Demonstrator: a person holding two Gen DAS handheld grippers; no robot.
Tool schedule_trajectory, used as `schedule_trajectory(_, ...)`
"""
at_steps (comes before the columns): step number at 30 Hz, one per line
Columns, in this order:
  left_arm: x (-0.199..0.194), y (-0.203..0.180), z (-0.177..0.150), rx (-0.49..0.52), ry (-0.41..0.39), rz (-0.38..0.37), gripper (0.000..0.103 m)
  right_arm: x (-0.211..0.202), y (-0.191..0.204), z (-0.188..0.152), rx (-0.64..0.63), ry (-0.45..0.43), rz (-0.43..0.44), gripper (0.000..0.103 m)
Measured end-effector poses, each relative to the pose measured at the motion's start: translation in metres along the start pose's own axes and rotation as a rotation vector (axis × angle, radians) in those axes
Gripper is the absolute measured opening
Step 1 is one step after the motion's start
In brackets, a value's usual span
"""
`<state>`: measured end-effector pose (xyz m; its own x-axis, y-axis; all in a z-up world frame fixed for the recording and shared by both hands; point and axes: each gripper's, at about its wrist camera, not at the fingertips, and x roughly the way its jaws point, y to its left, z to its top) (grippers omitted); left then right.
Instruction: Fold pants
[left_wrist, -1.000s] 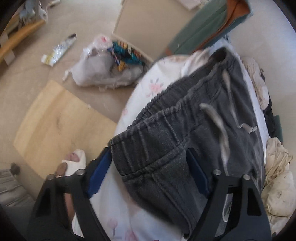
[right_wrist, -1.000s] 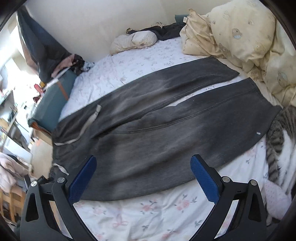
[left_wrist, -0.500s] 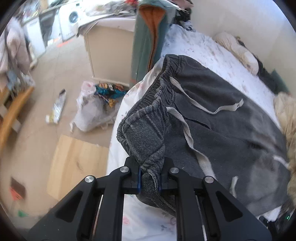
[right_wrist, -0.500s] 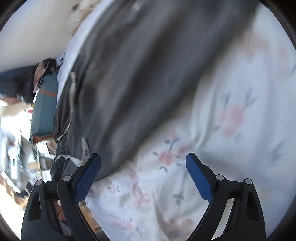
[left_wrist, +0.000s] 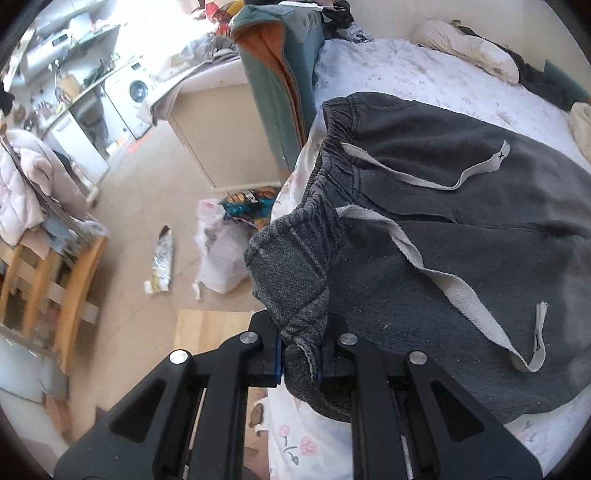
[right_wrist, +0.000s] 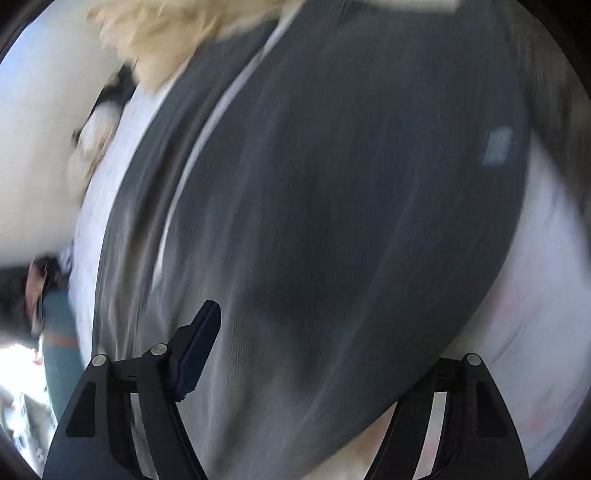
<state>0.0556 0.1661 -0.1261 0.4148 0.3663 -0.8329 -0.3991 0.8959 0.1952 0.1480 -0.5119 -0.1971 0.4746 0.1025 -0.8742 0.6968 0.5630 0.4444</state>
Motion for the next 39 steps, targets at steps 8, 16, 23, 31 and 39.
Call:
schedule_trajectory(8, 0.004, -0.004, 0.004, -0.049, -0.016, 0.03, 0.01, -0.019, -0.035, 0.079, -0.148, -0.102, -0.265, 0.068)
schedule_trajectory(16, 0.006, 0.016, 0.007, -0.18, 0.097, -0.059, 0.01, -0.059, -0.046, 0.101, -0.163, -0.186, -0.198, 0.001)
schedule_trajectory(23, -0.015, 0.043, 0.04, -0.272, 0.268, -0.209, 0.01, -0.122, 0.019, 0.134, -0.281, -0.316, -0.144, 0.001)
schedule_trajectory(31, -0.005, 0.031, 0.113, -0.233, 0.261, -0.261, 0.01, -0.11, 0.101, 0.172, -0.494, -0.334, -0.161, 0.001)
schedule_trajectory(39, 0.047, -0.002, 0.213, -0.23, 0.203, -0.224, 0.01, -0.016, 0.221, 0.21, -0.759, -0.327, -0.302, 0.0)
